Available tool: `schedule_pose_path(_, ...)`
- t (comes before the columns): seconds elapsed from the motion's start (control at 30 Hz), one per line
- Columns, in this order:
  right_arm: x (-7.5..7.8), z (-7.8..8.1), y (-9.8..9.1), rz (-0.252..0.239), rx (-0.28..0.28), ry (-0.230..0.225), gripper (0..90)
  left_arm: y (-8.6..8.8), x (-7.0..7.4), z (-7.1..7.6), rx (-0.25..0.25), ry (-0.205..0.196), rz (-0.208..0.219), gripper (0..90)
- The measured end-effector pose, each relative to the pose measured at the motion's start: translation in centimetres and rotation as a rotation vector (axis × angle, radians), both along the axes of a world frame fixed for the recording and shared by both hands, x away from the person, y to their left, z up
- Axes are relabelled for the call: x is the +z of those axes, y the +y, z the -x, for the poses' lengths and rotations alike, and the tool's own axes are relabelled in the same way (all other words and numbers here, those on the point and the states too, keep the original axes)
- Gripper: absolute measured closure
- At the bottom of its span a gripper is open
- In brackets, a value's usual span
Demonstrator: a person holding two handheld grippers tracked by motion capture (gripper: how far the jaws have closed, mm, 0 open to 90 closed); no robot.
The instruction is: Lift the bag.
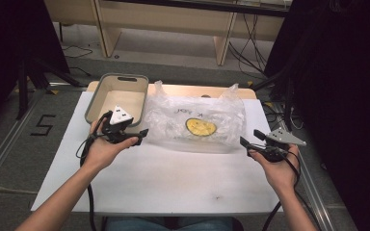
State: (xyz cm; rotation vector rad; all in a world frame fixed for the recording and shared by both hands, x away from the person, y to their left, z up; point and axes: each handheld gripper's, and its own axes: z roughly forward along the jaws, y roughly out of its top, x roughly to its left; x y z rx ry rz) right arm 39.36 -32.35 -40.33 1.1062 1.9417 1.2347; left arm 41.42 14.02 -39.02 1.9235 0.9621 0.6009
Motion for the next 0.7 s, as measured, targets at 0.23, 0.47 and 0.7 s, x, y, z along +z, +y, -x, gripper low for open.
schedule_pose_path(0.23,-0.9,0.9,-0.2,0.01,0.022,0.025,36.5,0.4,-1.2,1.2,-0.013,0.003,-0.009,30.9)
schedule_pose_path(0.47,-1.7,1.8,-0.6,0.003,0.037,0.048,36.5,1.1,-2.7,2.2,-0.026,0.023,-0.02,30.5)
schedule_pose_path(0.7,-2.7,2.8,-0.8,0.006,0.052,0.067,36.5,1.9,-4.1,3.5,-0.032,0.035,-0.028,30.1)
